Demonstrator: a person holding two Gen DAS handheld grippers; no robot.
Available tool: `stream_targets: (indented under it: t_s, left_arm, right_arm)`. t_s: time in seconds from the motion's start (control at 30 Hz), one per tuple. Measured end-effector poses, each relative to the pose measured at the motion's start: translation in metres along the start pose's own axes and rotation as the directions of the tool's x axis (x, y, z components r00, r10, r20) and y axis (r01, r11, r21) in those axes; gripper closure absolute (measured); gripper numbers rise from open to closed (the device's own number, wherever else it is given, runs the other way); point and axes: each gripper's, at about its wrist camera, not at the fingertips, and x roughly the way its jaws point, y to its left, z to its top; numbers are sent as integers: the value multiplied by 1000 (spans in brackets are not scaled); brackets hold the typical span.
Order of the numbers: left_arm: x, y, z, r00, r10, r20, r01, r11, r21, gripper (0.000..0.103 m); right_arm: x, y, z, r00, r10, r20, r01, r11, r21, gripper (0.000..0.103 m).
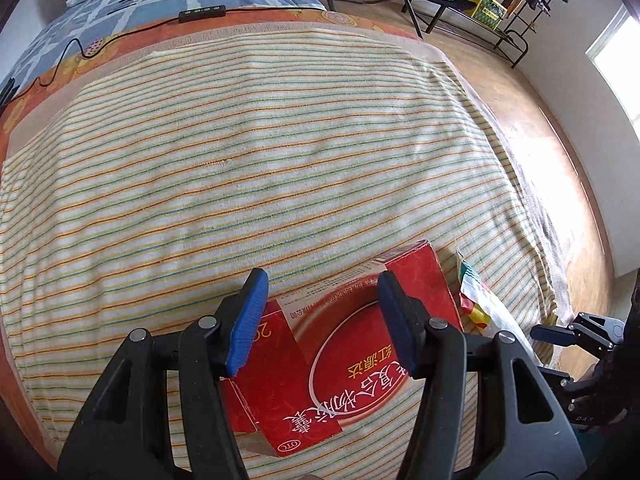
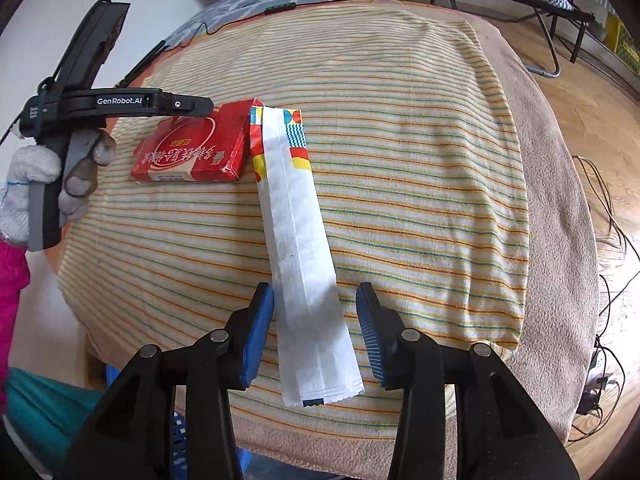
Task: Collect trash
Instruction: 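Grasp the red box with the left tool while the right tool grasps the white paper bag, then carry the red box and white paper bag down over the blue basket with both tools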
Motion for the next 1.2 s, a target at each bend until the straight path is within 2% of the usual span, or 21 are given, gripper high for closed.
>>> stream_targets:
  t_s: [0.17, 0.27, 0.33, 0.47, 0.53, 0.73, 0.8, 1.0, 1.2]
  left_arm:
    - [-7, -7, -28, 998, -41, -48, 42, 999, 26, 44]
    - [-12, -18, -48, 997, -33, -68, 36, 998, 53, 36]
    - [-14, -29, -58, 997, -7, -75, 14, 996, 89, 30]
    - [-13, -56, -69, 995, 39, -95, -23, 985, 172, 26]
    - [-10, -71, -71, 991, 93, -94, -68, 969, 236, 16]
    - [9, -93, -76, 969, 230, -89, -190, 925, 328, 12]
    - [12, -94, -79, 964, 254, -76, -216, 919, 331, 12]
    - [2, -85, -88, 968, 246, -49, -223, 932, 286, 14]
    - [-22, -71, -98, 969, 248, -16, -238, 943, 232, 15]
  right_arm:
    - [0, 5, 4, 1000, 2, 7, -1, 1000, -13, 57]
    - [1, 8, 6, 1000, -10, 10, 11, 999, -33, 54]
    - [1, 10, 5, 1000, -20, 11, 20, 999, -47, 53]
    - [3, 11, 6, 1000, -26, 3, 26, 998, -55, 52]
    - [3, 12, 6, 1000, -31, 2, 31, 998, -62, 52]
    - [4, 11, 12, 999, -36, 5, 37, 997, -72, 51]
    - [7, 10, 15, 999, -37, 1, 37, 997, -68, 51]
    - [17, 8, 21, 1000, -23, -14, 23, 999, -48, 51]
    - [23, 13, 19, 998, -58, -11, 57, 996, -74, 51]
